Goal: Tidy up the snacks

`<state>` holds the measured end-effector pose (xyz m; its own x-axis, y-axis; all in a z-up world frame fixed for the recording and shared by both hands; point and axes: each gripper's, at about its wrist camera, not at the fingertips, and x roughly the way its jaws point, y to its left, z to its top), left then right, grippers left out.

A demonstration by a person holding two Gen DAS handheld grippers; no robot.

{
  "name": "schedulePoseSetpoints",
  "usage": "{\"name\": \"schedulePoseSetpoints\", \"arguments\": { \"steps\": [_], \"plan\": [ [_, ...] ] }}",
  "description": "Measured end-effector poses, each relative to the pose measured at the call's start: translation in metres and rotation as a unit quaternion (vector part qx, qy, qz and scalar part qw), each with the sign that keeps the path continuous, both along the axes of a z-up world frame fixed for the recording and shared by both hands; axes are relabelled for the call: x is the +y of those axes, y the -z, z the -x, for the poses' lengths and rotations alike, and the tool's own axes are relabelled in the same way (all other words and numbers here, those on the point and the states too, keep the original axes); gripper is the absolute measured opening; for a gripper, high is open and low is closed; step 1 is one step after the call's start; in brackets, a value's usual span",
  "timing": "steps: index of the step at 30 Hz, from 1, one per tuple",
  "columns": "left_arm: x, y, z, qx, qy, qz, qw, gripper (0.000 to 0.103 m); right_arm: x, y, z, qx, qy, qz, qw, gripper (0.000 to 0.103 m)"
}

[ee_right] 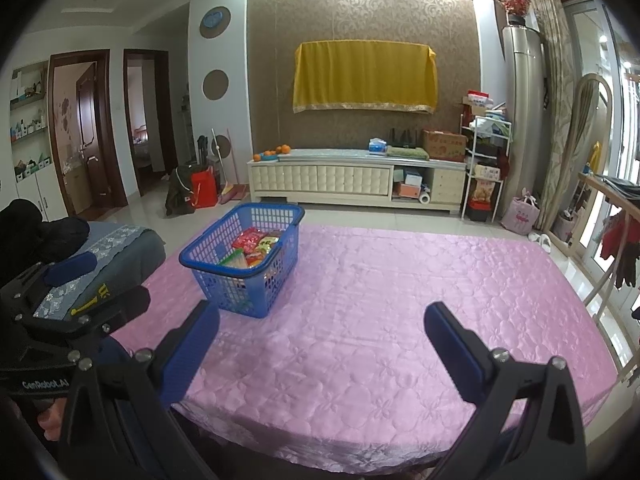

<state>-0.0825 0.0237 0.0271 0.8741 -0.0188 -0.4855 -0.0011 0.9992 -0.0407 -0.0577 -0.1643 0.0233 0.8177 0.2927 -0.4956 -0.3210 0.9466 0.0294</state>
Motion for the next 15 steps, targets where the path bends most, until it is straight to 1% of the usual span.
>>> {"name": "schedulePoseSetpoints", "arguments": {
  "steps": [15],
  "plan": [
    [-0.0001, 0.0007, 0.0, 0.009, 0.003, 0.007, 0.9999, 0.103, -0.0013, -0.0003, 0.0016, 0.006, 0.001, 0.004, 1.0, 0.103]
  ]
}}
